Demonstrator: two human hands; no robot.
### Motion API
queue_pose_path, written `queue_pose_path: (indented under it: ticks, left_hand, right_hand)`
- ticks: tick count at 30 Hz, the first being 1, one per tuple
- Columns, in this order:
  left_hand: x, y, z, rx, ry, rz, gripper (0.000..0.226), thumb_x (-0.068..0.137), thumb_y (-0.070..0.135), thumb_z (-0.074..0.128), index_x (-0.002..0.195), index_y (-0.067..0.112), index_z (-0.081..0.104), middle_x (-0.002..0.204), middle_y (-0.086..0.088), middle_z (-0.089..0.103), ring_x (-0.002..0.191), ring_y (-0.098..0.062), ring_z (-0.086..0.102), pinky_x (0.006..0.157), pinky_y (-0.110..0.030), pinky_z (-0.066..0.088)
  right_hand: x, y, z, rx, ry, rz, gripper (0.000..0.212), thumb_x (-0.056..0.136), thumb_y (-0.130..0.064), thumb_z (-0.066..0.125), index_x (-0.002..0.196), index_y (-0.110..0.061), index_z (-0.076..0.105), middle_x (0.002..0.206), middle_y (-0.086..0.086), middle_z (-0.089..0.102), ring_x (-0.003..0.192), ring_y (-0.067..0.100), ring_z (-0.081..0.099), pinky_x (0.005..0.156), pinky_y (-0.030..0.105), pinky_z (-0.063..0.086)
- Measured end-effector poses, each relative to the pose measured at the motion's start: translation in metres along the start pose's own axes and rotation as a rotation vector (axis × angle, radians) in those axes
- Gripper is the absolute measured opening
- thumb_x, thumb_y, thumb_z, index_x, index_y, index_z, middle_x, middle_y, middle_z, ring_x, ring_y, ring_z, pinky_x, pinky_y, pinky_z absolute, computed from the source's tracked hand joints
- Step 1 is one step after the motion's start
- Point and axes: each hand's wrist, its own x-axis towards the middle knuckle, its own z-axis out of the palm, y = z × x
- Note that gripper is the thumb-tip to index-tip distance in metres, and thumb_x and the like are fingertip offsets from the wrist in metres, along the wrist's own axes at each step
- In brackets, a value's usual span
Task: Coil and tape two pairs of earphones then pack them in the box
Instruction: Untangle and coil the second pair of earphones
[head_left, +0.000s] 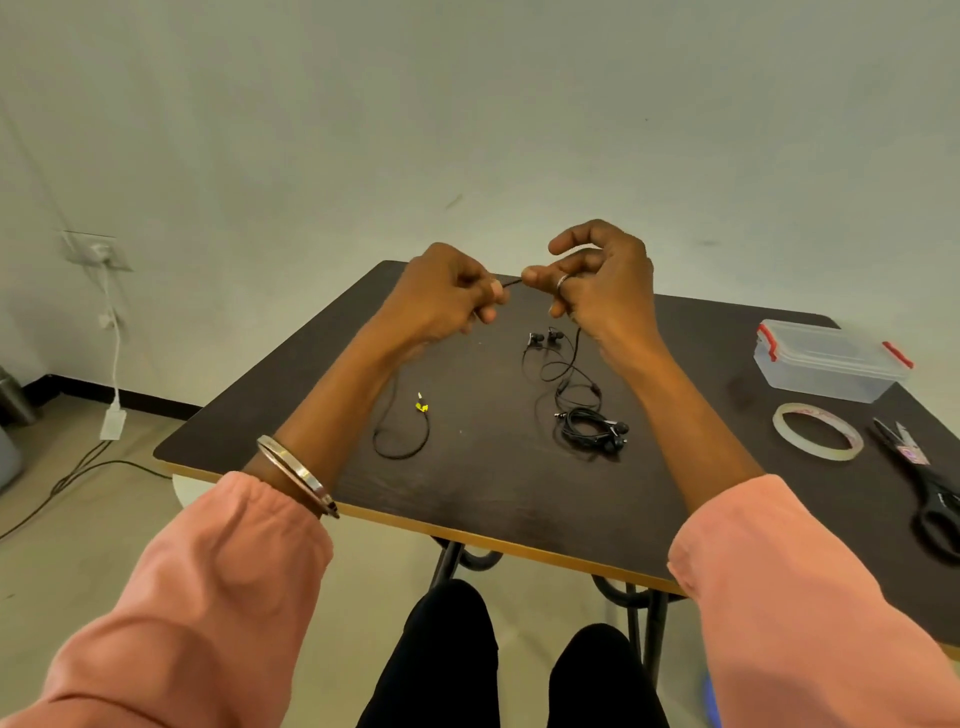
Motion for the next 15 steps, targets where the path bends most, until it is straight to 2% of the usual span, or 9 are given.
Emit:
queue_pose_path:
  ticks: [2,4,6,9,12,15]
  left_hand:
    - [-0.001,0.000,-0.008,-0.095,0.005,-0.057,0.021,0.096,0.013,0.055,0.082,0.007,0.069,0.062,0.000,0.062,0.043,-0.004,0.048,0.051,-0.020,0.047]
    - [-0.001,0.002,-0.014,-0.281,0.117,-0.146,0.023,0.096,0.013,0.052,0.078,0.010,0.067,0.060,0.001,0.056,0.042,-0.008,0.042,0.047,-0.022,0.046]
    - [0.003,0.001,-0.028,-0.598,0.222,-0.242,0.023,0.096,0.012,0.047,0.079,0.014,0.062,0.060,0.004,0.051,0.041,-0.007,0.035,0.043,-0.019,0.040]
    - [0.010,-0.003,-0.057,-1.099,0.236,-0.320,0.030,0.096,0.007,0.033,0.077,0.017,0.054,0.056,0.008,0.046,0.039,-0.006,0.027,0.039,-0.018,0.028]
    - [0.014,-0.009,-0.078,-1.393,0.294,-0.299,0.038,0.092,0.001,0.025,0.070,0.016,0.052,0.054,0.009,0.045,0.037,-0.006,0.024,0.040,-0.018,0.022]
    - [0.020,-0.011,-0.096,-1.694,0.403,-0.179,0.039,0.093,0.000,0.025,0.067,0.012,0.052,0.049,0.006,0.046,0.033,-0.008,0.026,0.038,-0.016,0.023]
  right_hand:
    - [0.003,0.007,-0.006,0.002,-0.076,0.004,0.025,0.072,-0.016,0.083,0.091,-0.013,0.067,0.066,0.000,0.070,0.050,0.010,0.063,0.050,0.021,0.051]
    - [0.004,0.017,-0.010,-0.033,-0.179,-0.012,0.015,0.077,-0.011,0.079,0.089,-0.015,0.070,0.073,-0.001,0.072,0.060,0.005,0.067,0.055,0.019,0.053]
    - [0.005,0.032,-0.014,-0.118,-0.205,-0.012,0.015,0.082,-0.007,0.073,0.092,-0.017,0.072,0.085,0.002,0.074,0.064,0.006,0.067,0.061,0.020,0.056]
    - [0.004,0.057,-0.021,-0.149,-0.200,0.057,0.016,0.087,-0.007,0.068,0.102,-0.010,0.073,0.092,0.006,0.074,0.078,0.014,0.071,0.072,0.023,0.058]
    - [0.007,0.078,-0.026,-0.254,-0.221,0.078,0.017,0.086,-0.007,0.068,0.102,-0.010,0.073,0.086,-0.001,0.074,0.081,0.010,0.071,0.081,0.021,0.056]
    - [0.009,0.094,-0.029,-0.408,-0.160,0.084,0.015,0.087,-0.003,0.066,0.098,-0.009,0.075,0.083,-0.003,0.071,0.087,0.012,0.070,0.086,0.026,0.054]
